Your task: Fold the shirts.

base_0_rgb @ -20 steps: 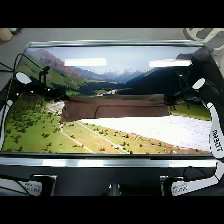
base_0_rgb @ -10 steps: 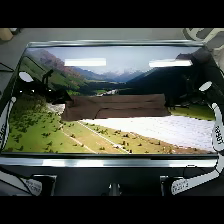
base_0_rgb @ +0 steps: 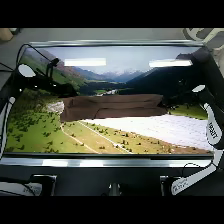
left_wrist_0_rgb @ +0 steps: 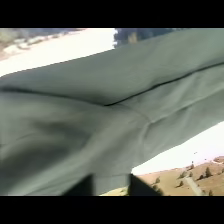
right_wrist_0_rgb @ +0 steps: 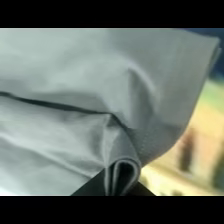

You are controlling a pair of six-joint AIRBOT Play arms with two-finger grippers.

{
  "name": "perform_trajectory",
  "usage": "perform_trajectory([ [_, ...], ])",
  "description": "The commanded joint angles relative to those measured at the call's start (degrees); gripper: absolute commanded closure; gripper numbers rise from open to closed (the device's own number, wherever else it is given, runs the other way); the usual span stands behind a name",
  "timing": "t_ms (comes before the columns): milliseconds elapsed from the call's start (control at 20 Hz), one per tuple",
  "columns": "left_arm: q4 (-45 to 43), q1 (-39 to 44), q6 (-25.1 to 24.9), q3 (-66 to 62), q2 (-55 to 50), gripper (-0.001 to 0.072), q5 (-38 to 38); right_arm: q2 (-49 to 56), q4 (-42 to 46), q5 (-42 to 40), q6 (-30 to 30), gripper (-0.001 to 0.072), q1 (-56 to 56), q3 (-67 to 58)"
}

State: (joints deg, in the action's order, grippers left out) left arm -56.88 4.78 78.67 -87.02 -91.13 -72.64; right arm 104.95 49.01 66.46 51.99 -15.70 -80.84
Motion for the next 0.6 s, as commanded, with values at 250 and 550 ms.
perform_trajectory([
  [250, 14.58, 19.23, 8.96, 0.0, -11.58, 0.0685, 21.24, -21.07, -5.92, 10.23, -2.08, 0.0698, 3.43, -0.09],
  [550, 38.38, 30.99, 7.37, -0.04, -19.82, 0.0685, 32.17, -38.73, -1.6, 14.12, 8.94, 0.0697, 10.64, -0.09],
])
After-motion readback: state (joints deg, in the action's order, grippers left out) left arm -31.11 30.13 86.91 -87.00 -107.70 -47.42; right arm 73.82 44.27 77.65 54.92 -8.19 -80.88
